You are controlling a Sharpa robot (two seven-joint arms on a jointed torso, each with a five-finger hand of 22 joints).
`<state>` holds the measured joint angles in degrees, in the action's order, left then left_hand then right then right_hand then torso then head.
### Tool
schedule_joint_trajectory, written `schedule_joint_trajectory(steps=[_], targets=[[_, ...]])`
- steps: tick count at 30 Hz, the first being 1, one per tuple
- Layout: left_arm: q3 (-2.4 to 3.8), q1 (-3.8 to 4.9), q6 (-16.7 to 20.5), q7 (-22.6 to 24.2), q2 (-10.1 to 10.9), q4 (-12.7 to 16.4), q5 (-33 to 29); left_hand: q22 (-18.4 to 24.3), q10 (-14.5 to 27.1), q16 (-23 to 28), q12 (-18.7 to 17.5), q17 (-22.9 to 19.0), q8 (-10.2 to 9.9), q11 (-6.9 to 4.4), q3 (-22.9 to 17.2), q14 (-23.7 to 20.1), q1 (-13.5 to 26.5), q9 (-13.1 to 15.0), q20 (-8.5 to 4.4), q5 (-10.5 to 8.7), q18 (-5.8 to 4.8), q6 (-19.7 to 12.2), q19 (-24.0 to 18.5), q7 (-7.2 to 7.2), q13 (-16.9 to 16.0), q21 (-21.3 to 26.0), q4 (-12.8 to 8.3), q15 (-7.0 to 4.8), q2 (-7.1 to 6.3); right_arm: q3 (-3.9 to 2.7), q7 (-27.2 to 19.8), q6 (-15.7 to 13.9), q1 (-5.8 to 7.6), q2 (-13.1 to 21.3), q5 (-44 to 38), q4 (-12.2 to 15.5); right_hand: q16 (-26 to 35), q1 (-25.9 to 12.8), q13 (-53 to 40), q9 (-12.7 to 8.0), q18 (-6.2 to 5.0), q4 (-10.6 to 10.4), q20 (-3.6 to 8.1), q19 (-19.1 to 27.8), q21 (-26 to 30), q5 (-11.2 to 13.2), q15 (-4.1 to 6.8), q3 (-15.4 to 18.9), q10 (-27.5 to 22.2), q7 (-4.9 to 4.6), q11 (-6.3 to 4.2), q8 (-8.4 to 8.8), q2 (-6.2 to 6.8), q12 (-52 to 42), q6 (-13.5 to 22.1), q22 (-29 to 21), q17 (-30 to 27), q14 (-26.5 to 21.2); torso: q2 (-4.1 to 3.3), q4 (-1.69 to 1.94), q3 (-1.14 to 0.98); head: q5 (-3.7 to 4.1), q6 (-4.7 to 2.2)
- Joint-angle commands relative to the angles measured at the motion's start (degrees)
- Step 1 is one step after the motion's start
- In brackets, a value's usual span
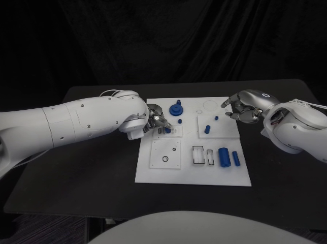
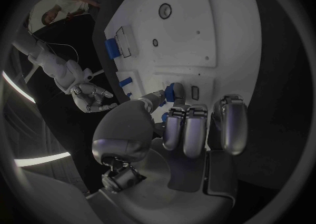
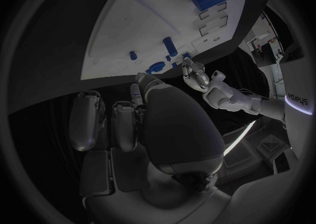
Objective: Assemble the parts on the task board
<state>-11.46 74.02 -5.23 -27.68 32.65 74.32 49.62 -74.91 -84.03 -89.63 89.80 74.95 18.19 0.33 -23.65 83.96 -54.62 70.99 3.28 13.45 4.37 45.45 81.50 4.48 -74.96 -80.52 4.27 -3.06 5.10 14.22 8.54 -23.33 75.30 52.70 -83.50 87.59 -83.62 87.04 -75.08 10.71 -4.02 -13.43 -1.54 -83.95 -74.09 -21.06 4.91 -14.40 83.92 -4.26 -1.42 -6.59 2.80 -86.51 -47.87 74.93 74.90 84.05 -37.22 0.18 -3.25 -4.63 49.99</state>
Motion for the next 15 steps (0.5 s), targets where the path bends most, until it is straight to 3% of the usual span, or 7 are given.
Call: schedule_joint_trajectory(steps=[1, 15], targets=[[-0.62, -1.07, -1.7, -0.6, -0.2, -0.1, -0.5, -1.0, -6.0, -0.4, 0.2, 15.1, -0.3, -0.08, 0.0, 6.0, 0.3, -0.1, 0.03, -0.2, -0.65, -0.3, -0.4, -0.01, -15.0, 0.2, 0.3, 0.04, 0.23, -0.03, 1.1, 0.6, -0.15, 0.0, -0.1, 0.0, 0.3, -0.6, -11.0, -0.1, 0.65, -0.1, -0.29, -0.4, 0.4, -0.3, -0.46, -0.3, 2.1, -0.25, 0.49, 0.24, 0.09, 0.3, 0.0, 10.6, 9.6, 4.3, 0.04, 0.04, -0.01, -0.06, 0.01], [-0.62, -1.12, -1.3, -0.6, 0.3, -0.1, -0.5, -0.9, -6.0, -0.4, 0.2, 15.1, -0.4, -0.07, -0.1, 6.0, 0.2, -0.1, 0.04, -0.22, -0.63, -0.3, -0.5, -0.01, -15.0, 0.3, 0.3, 0.06, 0.24, -0.03, 1.3, 1.0, -0.21, 0.1, -0.1, 0.0, 0.3, -0.7, -10.9, -0.1, 0.64, -0.1, -0.3, -0.4, 0.4, -0.3, -0.46, -0.4, 2.1, -0.25, 0.49, 0.28, 0.08, 0.4, 0.1, 10.6, 9.6, 4.3, -0.01, 0.14, 0.04, -0.03, 0.01]])
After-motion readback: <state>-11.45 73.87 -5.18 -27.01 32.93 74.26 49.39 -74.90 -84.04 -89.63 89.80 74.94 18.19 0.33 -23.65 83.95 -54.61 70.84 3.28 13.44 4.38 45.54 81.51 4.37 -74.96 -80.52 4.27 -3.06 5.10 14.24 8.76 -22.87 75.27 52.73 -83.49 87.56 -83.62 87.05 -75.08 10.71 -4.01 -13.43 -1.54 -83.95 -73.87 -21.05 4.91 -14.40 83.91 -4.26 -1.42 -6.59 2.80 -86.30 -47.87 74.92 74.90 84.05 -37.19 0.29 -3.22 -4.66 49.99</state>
